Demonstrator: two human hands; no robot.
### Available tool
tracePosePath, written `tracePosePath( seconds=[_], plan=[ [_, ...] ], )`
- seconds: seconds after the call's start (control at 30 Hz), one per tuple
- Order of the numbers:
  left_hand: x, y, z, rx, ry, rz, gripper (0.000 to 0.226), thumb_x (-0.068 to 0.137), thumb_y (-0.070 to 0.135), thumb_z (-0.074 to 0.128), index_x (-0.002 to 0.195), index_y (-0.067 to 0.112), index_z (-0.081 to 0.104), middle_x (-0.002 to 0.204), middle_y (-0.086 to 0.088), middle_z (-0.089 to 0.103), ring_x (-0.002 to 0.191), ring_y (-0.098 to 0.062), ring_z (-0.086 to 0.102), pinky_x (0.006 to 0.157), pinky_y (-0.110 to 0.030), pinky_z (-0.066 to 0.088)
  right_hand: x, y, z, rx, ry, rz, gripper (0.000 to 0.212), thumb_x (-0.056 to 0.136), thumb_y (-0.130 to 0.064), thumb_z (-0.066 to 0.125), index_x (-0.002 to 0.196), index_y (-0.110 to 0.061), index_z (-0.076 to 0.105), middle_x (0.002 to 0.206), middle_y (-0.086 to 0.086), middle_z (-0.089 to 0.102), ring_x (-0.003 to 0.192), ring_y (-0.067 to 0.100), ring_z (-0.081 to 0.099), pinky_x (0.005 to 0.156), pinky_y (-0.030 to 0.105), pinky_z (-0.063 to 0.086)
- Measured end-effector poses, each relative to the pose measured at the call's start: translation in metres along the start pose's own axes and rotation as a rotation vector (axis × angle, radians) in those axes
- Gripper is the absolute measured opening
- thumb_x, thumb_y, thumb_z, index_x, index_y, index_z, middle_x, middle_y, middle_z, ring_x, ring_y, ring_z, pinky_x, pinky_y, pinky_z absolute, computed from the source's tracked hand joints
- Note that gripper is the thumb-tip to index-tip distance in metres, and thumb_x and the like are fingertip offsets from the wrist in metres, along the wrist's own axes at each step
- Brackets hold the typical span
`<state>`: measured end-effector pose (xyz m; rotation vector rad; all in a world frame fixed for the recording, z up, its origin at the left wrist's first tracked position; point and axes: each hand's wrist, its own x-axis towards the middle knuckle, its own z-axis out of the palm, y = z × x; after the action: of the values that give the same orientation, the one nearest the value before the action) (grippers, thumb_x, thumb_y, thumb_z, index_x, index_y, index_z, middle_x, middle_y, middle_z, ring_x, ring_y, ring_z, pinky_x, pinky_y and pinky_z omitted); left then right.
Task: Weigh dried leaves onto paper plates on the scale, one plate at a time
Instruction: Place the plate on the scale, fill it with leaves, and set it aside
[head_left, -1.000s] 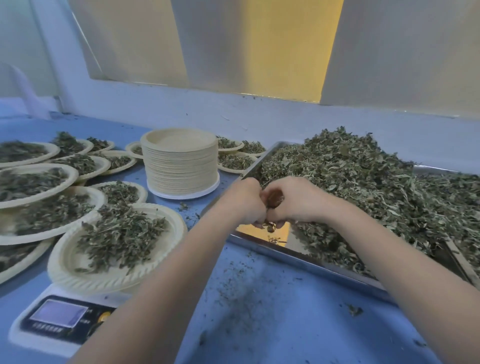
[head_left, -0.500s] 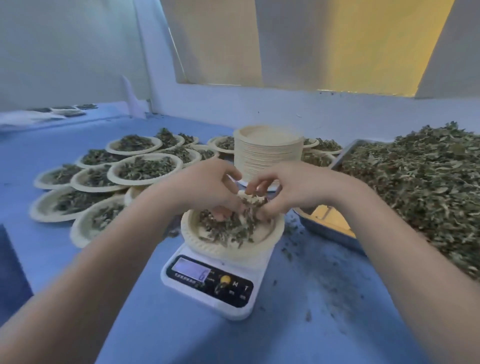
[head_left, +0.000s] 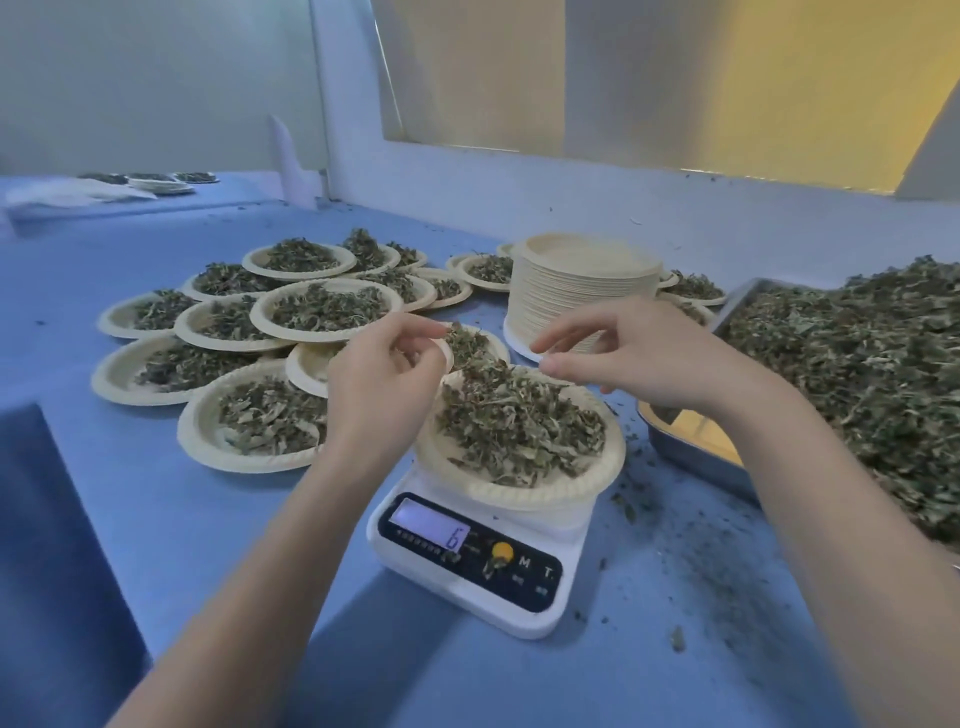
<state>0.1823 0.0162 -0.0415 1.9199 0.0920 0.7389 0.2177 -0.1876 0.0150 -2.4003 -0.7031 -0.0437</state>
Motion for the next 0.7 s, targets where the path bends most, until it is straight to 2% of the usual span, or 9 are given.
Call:
tracePosePath(
  seconds=[0.1, 0.23, 0.33, 0.4, 0.57, 0.63, 0.7],
  plan=[
    [-0.007, -0.009, 0.0, -0.096, 0.08, -0.012, 0.017, 0.084, 0.01, 0.059, 0.087, 0.025, 0.067, 0.065, 0.013, 0.054, 0.051, 0.001, 0.041, 0.051, -0.008, 0.036, 0.001, 0.002, 0.0, 0.012, 0.017, 0.008, 0.01, 0.079, -0.042, 0.069, 0.089, -0.045, 0.069, 0.092, -0.022, 0.068, 0.075, -0.011, 0.061, 0.069, 0.017, 0.046],
    [-0.016, -0.016, 0.002, -0.146, 0.12, 0.0, 0.016, 0.084, 0.007, 0.061, 0.088, 0.021, 0.067, 0.069, 0.013, 0.055, 0.056, 0.002, 0.043, 0.057, -0.008, 0.039, 0.003, 0.002, 0.004, -0.015, -0.021, 0.015, 0.011, 0.079, -0.046, 0.068, 0.09, -0.046, 0.069, 0.094, -0.021, 0.068, 0.076, -0.01, 0.061, 0.069, 0.017, 0.045],
    [-0.018, -0.021, 0.0, -0.159, 0.116, -0.022, 0.015, 0.084, 0.008, 0.061, 0.089, 0.021, 0.066, 0.066, 0.014, 0.053, 0.055, 0.002, 0.043, 0.058, -0.015, 0.042, 0.004, 0.002, 0.007, -0.032, -0.042, 0.016, 0.011, 0.079, -0.047, 0.068, 0.091, -0.046, 0.069, 0.094, -0.022, 0.067, 0.077, -0.011, 0.06, 0.069, 0.016, 0.044],
    [-0.019, -0.026, -0.003, -0.154, 0.1, -0.042, 0.014, 0.085, 0.009, 0.061, 0.09, 0.02, 0.066, 0.066, 0.013, 0.053, 0.053, 0.002, 0.044, 0.059, -0.021, 0.044, 0.004, 0.002, 0.009, -0.035, -0.045, 0.015, 0.012, 0.08, -0.046, 0.068, 0.092, -0.045, 0.069, 0.094, -0.021, 0.068, 0.077, -0.009, 0.061, 0.075, 0.019, 0.047],
    [-0.014, -0.038, -0.015, -0.186, 0.166, -0.162, 0.01, 0.086, 0.012, 0.061, 0.087, 0.021, 0.068, 0.069, 0.007, 0.056, 0.051, 0.004, 0.047, 0.048, -0.005, 0.037, 0.003, 0.003, 0.009, -0.014, -0.06, 0.018, 0.011, 0.08, -0.045, 0.068, 0.091, -0.045, 0.07, 0.093, -0.02, 0.068, 0.073, -0.008, 0.061, 0.075, 0.022, 0.048],
    [-0.014, -0.041, -0.015, -0.195, 0.145, -0.185, 0.01, 0.086, 0.013, 0.062, 0.086, 0.022, 0.067, 0.067, 0.007, 0.055, 0.053, 0.001, 0.047, 0.051, -0.008, 0.039, 0.002, 0.003, 0.009, -0.003, -0.06, 0.02, 0.011, 0.08, -0.045, 0.069, 0.091, -0.045, 0.07, 0.094, -0.02, 0.068, 0.071, -0.008, 0.061, 0.074, 0.022, 0.047],
    [-0.016, -0.041, -0.012, -0.198, 0.094, -0.172, 0.011, 0.086, 0.012, 0.062, 0.085, 0.022, 0.067, 0.067, 0.006, 0.056, 0.057, -0.006, 0.047, 0.056, -0.02, 0.042, 0.001, 0.003, 0.008, 0.001, -0.06, 0.019, 0.011, 0.08, -0.045, 0.069, 0.09, -0.046, 0.07, 0.094, -0.02, 0.068, 0.068, -0.009, 0.061, 0.07, 0.02, 0.045]
  ],
)
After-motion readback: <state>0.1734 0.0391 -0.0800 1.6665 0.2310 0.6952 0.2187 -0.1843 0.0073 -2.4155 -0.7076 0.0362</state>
